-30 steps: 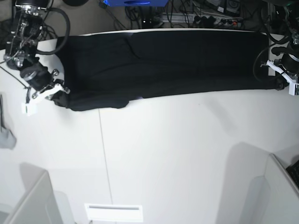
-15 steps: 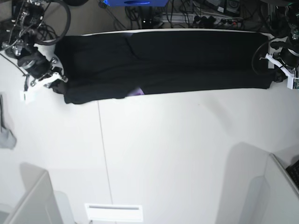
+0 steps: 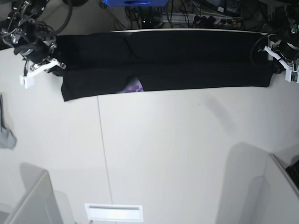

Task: Fold the T-shirt properly
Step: 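Release the folded hem and lift both grippers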

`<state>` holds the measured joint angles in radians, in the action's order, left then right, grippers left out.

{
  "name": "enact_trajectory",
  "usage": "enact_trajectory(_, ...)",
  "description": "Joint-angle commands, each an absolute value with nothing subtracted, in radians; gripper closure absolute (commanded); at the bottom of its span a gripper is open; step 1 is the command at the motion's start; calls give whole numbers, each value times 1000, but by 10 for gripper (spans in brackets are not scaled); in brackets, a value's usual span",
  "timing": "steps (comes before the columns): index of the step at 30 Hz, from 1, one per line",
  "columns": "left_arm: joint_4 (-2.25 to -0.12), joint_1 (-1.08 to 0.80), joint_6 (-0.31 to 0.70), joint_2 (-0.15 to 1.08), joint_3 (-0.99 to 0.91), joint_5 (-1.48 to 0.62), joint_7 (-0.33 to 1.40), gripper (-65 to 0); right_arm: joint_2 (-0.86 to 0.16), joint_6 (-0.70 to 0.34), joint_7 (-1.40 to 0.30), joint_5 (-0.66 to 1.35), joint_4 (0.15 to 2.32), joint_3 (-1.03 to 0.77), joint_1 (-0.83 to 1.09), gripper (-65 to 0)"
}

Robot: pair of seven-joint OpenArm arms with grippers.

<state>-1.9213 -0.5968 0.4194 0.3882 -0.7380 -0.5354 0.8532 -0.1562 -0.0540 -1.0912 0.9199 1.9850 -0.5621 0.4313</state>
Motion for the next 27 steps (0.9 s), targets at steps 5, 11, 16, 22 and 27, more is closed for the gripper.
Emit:
enact_trajectory(5, -1936, -616, 415, 407, -748, -535, 834, 0, -151, -64, -1066, 935, 2005, -570, 466, 0)
enact_trajectory(11, -1933, -618, 415, 407, -748, -532, 834, 0, -151, -64, -1064, 934, 2005, -570, 512, 0)
enact_trajectory(16, -1933, -618, 415, 407, -748, -532, 834, 0, -151, -64, -1063, 934, 2005, -570, 542, 0)
enact_trajectory(22, -1929, -618, 415, 406, -745, -532, 834, 0, -150, -64, -1063, 932, 2005, -564, 559, 0)
enact_trajectory(27, -1928, -618, 414, 406, -745, -532, 835, 0, -150, -59, -1063, 928, 1997, -565, 558, 0)
